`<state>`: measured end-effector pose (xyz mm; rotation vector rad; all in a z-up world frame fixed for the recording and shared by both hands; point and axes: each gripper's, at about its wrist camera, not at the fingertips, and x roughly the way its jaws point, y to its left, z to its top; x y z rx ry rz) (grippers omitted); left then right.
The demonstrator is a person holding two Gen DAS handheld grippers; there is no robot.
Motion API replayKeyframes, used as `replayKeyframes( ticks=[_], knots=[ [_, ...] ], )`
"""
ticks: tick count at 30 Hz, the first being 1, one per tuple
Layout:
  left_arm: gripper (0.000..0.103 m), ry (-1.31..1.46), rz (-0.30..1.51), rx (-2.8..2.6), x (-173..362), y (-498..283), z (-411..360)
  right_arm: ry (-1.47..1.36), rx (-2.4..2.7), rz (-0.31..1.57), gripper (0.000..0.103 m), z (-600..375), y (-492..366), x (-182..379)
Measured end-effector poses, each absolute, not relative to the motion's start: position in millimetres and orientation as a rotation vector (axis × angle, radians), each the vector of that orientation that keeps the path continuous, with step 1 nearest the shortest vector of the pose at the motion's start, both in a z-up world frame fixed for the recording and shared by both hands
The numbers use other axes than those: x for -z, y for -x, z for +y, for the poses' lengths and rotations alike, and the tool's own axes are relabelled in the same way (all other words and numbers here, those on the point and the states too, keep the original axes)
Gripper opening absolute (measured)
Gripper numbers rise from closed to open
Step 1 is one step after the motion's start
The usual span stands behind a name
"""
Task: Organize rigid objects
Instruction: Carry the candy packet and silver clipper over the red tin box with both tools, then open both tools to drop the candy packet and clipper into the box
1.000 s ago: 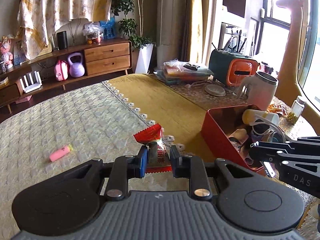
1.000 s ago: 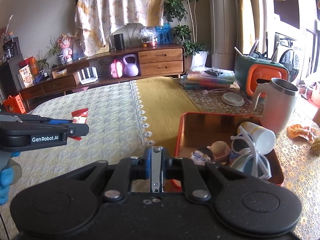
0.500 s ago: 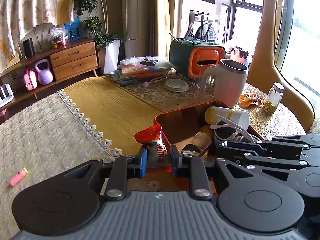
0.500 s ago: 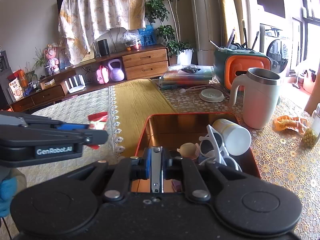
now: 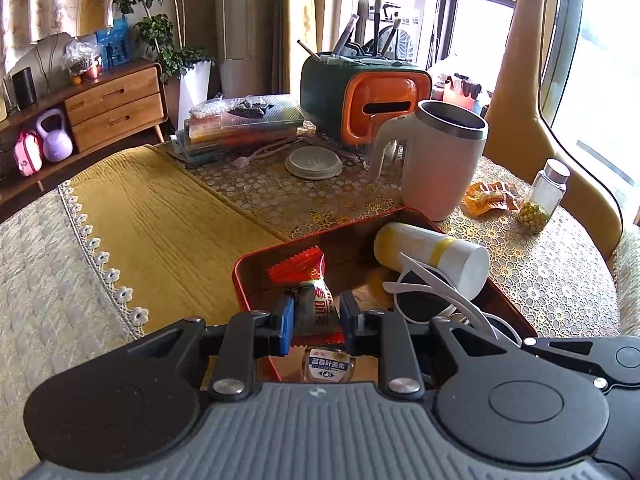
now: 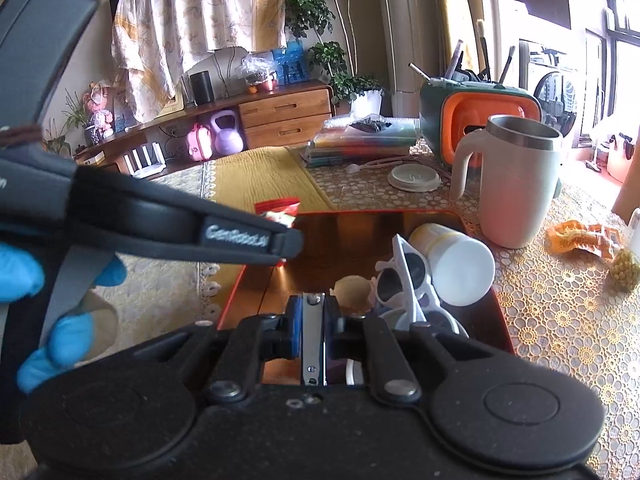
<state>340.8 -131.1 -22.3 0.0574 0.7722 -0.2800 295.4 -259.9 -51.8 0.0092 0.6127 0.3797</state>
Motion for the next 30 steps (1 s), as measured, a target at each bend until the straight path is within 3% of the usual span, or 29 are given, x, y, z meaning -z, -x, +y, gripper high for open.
replayKeyframes(
  ticks=[19,30],
  knots=[
    [0.024,-0.055,0.879,0.290,61.7,-360.9,-150.8,0.021,-0.377,0.634,0.010,-263.8,-300.7,63.5],
    [0.024,-0.054,0.871,0.282,55.8,-352.9,-145.1,0.015,-0.364,0.639,0.020,-265.3,-301.1,62.4]
  ],
)
